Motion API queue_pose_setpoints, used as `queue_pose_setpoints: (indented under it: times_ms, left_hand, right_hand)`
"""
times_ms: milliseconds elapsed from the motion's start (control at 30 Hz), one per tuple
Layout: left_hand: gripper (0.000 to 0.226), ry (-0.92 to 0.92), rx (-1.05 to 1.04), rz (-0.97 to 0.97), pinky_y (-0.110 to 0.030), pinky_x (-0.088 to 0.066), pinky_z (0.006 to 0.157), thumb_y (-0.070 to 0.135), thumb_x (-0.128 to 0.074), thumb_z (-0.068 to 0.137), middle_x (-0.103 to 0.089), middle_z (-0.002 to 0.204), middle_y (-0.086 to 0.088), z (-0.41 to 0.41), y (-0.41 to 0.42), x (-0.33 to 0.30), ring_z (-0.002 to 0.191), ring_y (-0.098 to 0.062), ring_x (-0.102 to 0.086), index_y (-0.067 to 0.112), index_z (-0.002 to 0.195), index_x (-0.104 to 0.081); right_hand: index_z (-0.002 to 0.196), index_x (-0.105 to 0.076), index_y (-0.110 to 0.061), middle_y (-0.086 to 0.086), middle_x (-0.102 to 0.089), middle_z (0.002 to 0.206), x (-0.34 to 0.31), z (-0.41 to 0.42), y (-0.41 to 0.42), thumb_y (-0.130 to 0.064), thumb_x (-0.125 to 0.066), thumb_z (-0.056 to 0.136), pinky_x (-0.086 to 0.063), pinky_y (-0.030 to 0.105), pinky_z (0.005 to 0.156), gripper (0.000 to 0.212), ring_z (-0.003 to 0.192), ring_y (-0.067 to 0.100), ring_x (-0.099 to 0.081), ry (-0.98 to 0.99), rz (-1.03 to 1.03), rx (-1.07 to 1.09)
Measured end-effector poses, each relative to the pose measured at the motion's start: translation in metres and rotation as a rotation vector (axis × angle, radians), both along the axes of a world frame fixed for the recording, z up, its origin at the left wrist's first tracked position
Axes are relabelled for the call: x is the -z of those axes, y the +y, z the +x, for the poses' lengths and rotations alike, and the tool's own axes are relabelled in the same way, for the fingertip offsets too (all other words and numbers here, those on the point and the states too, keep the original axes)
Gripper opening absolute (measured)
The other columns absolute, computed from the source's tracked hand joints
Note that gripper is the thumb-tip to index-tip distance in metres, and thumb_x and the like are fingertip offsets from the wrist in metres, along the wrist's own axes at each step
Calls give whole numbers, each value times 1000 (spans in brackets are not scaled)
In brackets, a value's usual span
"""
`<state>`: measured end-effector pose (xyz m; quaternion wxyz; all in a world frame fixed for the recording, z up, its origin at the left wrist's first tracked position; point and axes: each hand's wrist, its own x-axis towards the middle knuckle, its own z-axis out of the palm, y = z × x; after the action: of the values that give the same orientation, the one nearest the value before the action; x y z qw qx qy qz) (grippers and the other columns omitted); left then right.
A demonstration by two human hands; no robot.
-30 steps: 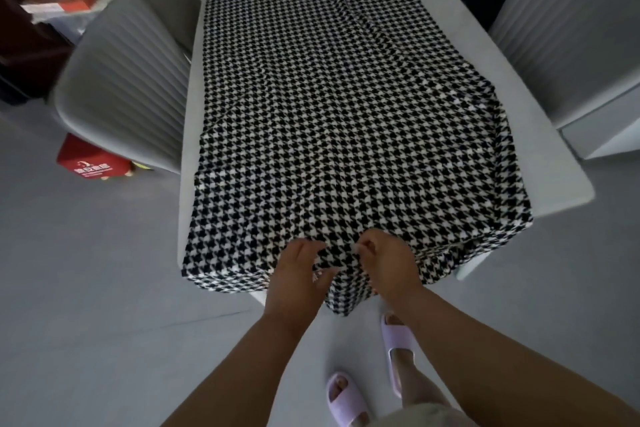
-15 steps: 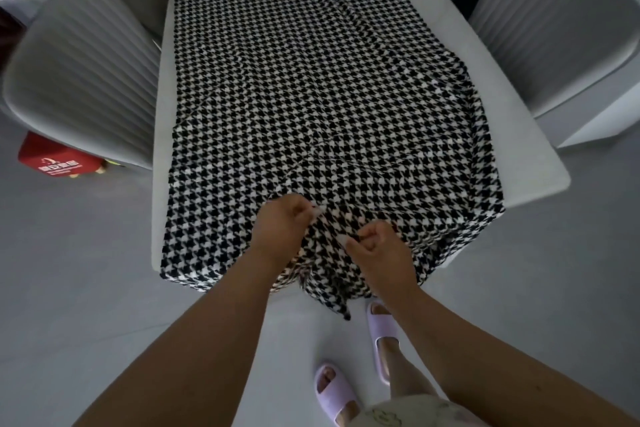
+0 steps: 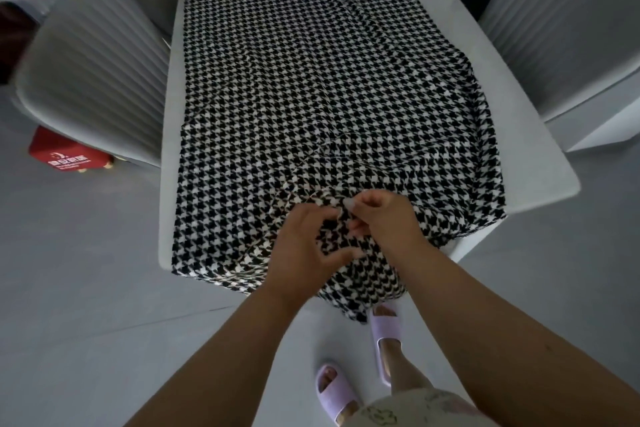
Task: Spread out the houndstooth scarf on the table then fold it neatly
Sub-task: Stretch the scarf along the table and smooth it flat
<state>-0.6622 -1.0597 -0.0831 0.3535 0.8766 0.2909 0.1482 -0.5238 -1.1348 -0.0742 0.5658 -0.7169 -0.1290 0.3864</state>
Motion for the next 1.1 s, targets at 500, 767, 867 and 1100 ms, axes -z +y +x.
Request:
queue_pose_setpoints:
  times_ms: [500,767,867,1100]
  left_hand:
    - [16,42,-189,-328,-23,-42,54,23,-70,87,-57,62,5,37,38,-12,54,-9,-50,17,74,-63]
    - [12,-32,-245,-372,-30,-50,64,28,-64,91,-65,78,-2,28,29,-22,66,-14,-58,21,82,-63]
    - [9,-118,-241,-444,-18,-49,65,35,-65,88,-63,84,3,12,8,-33,72,-5,-56,27,90,-62]
    - [22,-1,-100,-503,-35,-50,61,32,-73,83,-68,76,1,9,-17,-27,62,-12,-59,13,93,-66]
  right_hand:
    - [81,-50,-16,3,-58,71,45,-56,-52,-68,-55,76,-49,37,65,53,64,21,-56,-15,-211,171]
    - [65,-56,-14,-9,-46,51,23,-57,-48,-24,-73,81,-30,14,42,24,41,0,-33,-122,-32,-8]
    - [70,-62,-11,-4,-51,56,-1,-30,-37,-29,-70,83,-36,21,48,23,49,9,-39,-104,11,76]
    - [82,-67,-8,12,-69,88,-32,-10,-1,-44,-56,91,-50,40,77,39,81,26,-63,-132,-83,-26]
